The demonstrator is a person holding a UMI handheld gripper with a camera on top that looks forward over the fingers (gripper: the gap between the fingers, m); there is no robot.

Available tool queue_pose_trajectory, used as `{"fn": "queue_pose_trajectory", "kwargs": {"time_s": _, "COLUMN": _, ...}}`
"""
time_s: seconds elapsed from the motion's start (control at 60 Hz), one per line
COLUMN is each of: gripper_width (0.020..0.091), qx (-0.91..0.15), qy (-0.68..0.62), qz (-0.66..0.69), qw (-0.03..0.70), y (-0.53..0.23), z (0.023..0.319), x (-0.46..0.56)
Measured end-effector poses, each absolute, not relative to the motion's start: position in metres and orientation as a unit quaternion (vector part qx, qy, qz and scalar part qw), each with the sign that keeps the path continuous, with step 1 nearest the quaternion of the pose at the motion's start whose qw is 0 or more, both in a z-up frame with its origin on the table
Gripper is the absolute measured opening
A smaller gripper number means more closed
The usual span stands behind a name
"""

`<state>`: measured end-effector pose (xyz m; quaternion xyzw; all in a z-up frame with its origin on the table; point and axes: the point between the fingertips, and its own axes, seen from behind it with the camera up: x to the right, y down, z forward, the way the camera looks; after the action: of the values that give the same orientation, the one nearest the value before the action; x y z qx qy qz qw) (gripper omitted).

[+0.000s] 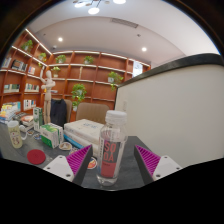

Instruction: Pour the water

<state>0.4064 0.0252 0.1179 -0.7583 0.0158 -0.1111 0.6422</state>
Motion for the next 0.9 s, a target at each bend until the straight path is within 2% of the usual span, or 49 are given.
{"fn": "queue_pose_trajectory", "kwargs": {"time_s": 0.067, "gripper_width": 0.0873, "qx": -0.761, "qy": -0.002, "qz": -0.097, "qw": 0.642, "y": 0.052, "z": 0.110, "x": 0.412}}
{"fn": "queue_pose_trajectory", "kwargs": {"time_s": 0.117, "gripper_width": 0.0821, "qx": -0.760, "qy": -0.014, "qz": -0.086, "qw": 0.644, "y": 0.072, "z": 0.105, "x": 0.417}}
{"fn": "queue_pose_trajectory", "kwargs": {"time_s": 0.15, "gripper_width": 0.0753, "qx": -0.757, "qy": -0.023, "qz": -0.080, "qw": 0.648, "y": 0.083, "z": 0.104, "x": 0.421}}
{"fn": "queue_pose_trajectory", "kwargs": {"time_s": 0.217, "gripper_width": 0.0565, "qx": -0.752, "qy": -0.043, "qz": -0.056, "qw": 0.655, "y": 0.109, "z": 0.100, "x": 0.427}}
{"fn": "queue_pose_trajectory", "kwargs": {"time_s": 0.283, "gripper_width": 0.0550, "qx": -0.751, "qy": -0.053, "qz": -0.047, "qw": 0.656, "y": 0.116, "z": 0.097, "x": 0.424}}
{"fn": "queue_pose_trajectory", "kwargs": {"time_s": 0.367, "gripper_width": 0.0497, "qx": -0.757, "qy": -0.053, "qz": -0.039, "qw": 0.650, "y": 0.112, "z": 0.098, "x": 0.419}}
{"fn": "queue_pose_trajectory", "kwargs": {"time_s": 0.467, "gripper_width": 0.0406, "qx": -0.758, "qy": -0.067, "qz": -0.039, "qw": 0.648, "y": 0.111, "z": 0.097, "x": 0.413}}
{"fn": "queue_pose_trajectory", "kwargs": {"time_s": 0.667, "gripper_width": 0.0405, "qx": -0.766, "qy": -0.083, "qz": -0.084, "qw": 0.632, "y": 0.101, "z": 0.098, "x": 0.410}}
{"fn": "queue_pose_trajectory", "kwargs": {"time_s": 0.9, "gripper_width": 0.0404, "qx": -0.699, "qy": -0.240, "qz": -0.298, "qw": 0.604, "y": 0.073, "z": 0.142, "x": 0.342}}
